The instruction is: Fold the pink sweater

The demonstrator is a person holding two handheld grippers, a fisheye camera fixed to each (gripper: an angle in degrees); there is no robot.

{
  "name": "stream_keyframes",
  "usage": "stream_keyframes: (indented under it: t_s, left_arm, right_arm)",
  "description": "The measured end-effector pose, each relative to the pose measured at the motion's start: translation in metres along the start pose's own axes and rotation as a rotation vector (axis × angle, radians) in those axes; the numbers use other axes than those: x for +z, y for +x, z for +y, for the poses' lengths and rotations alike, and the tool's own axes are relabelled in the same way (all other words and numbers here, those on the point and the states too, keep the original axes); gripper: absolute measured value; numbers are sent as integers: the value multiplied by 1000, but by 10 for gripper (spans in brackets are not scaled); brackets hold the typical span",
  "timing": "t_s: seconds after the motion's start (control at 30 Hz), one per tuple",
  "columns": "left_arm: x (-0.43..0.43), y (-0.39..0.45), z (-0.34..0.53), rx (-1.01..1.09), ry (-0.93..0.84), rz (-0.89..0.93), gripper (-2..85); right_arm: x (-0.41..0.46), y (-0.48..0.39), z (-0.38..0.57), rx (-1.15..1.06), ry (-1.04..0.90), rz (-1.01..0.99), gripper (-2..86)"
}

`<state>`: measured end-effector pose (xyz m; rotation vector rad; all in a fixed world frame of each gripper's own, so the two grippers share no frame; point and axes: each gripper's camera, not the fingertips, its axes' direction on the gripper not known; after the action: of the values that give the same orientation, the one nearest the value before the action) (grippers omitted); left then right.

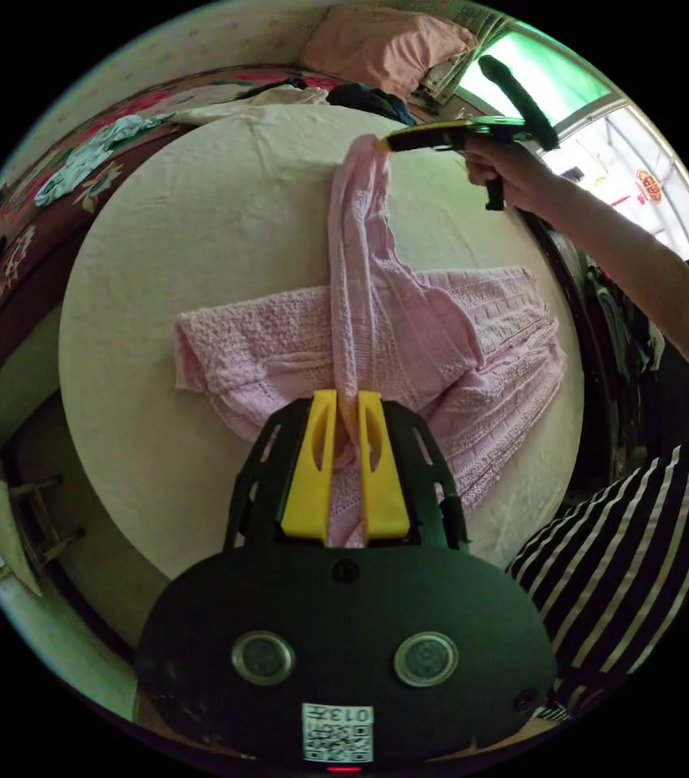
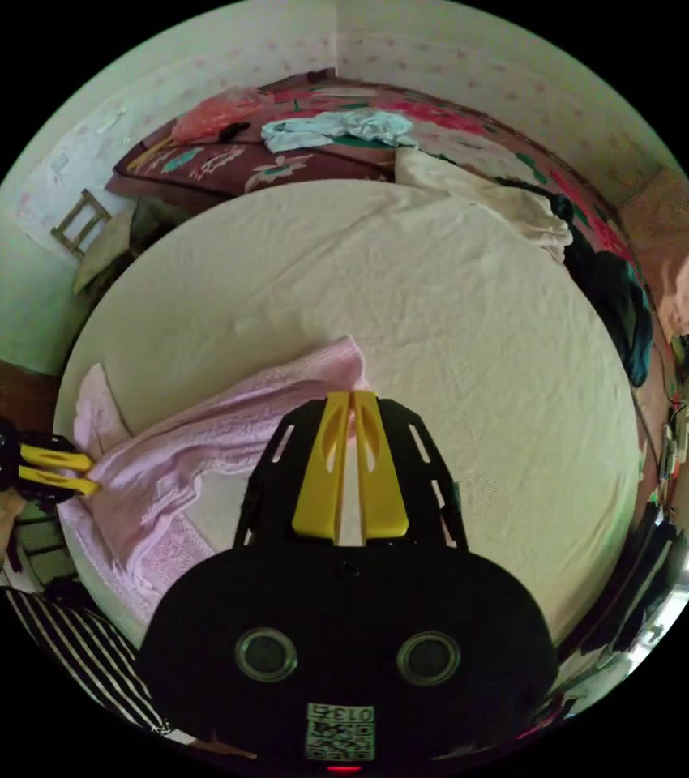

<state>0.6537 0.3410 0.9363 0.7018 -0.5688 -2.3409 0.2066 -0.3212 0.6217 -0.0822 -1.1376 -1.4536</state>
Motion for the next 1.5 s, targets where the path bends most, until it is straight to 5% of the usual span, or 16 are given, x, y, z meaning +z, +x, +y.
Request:
stream_keyframes:
  t_s: [0.37, 0.67, 0.9, 1.2, 1.3, 1.5]
  left_arm:
    - [-53, 38, 14, 315, 156, -116, 10]
    - [-70, 84, 15, 540, 78, -157, 7]
    - [-60, 95, -32, 671, -118, -58, 10]
    - [-15, 81, -103, 557, -328, -36, 44]
    - [-25, 83, -94, 521, -289, -104, 52]
    - [-46, 108, -52, 533, -158, -144, 59]
  right_arm:
    - [-238, -104, 181, -182, 501, 185, 8]
    - [-311, -205, 280, -131, 533, 106, 8]
    - [-290, -192, 288, 91, 457, 189, 10]
    - [-108, -76, 268, 411, 101, 190, 14]
    - [-61, -58, 268, 456, -63, 134, 24]
    - [-93, -58, 275, 453, 74, 177, 62]
